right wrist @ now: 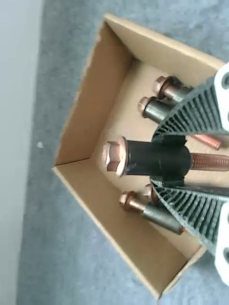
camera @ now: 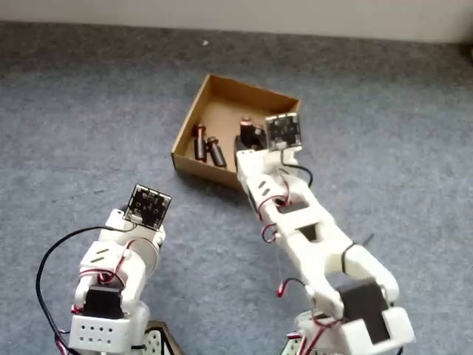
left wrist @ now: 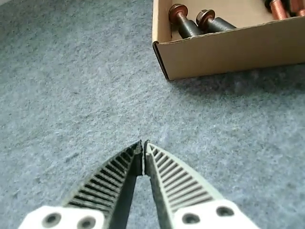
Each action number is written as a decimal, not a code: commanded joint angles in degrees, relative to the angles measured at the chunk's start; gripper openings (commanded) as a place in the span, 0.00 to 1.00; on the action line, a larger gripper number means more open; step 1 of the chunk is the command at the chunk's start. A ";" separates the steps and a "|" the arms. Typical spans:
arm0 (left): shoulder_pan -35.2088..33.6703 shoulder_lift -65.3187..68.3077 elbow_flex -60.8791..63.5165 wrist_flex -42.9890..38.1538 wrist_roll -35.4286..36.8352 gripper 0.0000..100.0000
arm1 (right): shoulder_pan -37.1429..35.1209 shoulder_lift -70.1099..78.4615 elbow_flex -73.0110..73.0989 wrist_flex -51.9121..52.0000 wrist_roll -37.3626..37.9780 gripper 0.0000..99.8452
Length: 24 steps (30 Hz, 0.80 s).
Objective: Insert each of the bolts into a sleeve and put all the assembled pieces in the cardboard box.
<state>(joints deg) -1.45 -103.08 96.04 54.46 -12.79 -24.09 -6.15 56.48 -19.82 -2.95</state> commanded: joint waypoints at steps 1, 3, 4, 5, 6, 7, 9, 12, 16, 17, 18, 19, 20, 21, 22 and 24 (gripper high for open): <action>-0.48 0.04 1.19 -0.09 -0.44 0.05 | -0.84 0.13 -3.21 -2.07 -0.26 0.02; -0.48 0.04 1.19 -0.09 -0.44 0.05 | -0.84 0.13 -3.12 -2.07 -0.35 0.06; -0.48 0.04 1.19 -0.09 -0.44 0.05 | -0.84 0.13 -3.12 -1.98 -0.44 0.09; -0.48 0.04 1.19 -0.09 -0.44 0.05 | -0.84 0.13 -3.12 -1.98 -0.53 0.11; -0.48 0.04 1.19 -0.09 -0.44 0.05 | -0.84 0.13 -3.12 -1.98 -0.53 0.13; -0.48 0.04 1.19 -0.09 -0.44 0.05 | -0.92 0.13 -3.12 -1.98 -0.53 0.14; -0.48 0.04 1.19 -0.09 -0.44 0.05 | -0.92 0.13 -3.12 -1.98 -0.44 0.14; -0.48 0.04 1.19 -0.09 -0.44 0.05 | -0.92 0.04 -2.86 -1.98 -0.35 0.14; -0.48 0.04 1.19 -0.09 -0.44 0.05 | -0.92 0.04 -2.42 -1.98 -0.35 0.14; -0.48 0.04 1.19 -0.09 -0.44 0.05 | -0.92 -0.04 -1.63 -1.98 -0.35 0.14; -0.48 0.04 1.19 -0.09 -0.44 0.05 | -0.92 -0.40 -0.92 -1.98 -0.26 0.14; -0.48 0.04 1.19 -0.09 -0.44 0.05 | -0.92 -1.27 -0.04 -1.98 -0.26 0.14; -0.48 0.04 1.19 -0.09 -0.44 0.05 | -0.92 -2.68 1.27 -1.98 -0.26 0.14; -0.48 0.04 1.19 -0.09 -0.44 0.05 | -0.84 -4.53 2.95 -1.98 -0.26 0.14; -0.48 0.04 1.19 -0.09 -0.44 0.05 | -0.84 -6.81 4.79 -1.98 -0.26 0.14; -0.48 0.04 1.19 -0.09 -0.44 0.05 | -0.66 -12.44 9.10 -1.98 -0.26 0.14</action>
<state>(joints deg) -1.45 -103.08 96.04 54.46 -12.79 -24.26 -9.93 62.20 -20.70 -3.03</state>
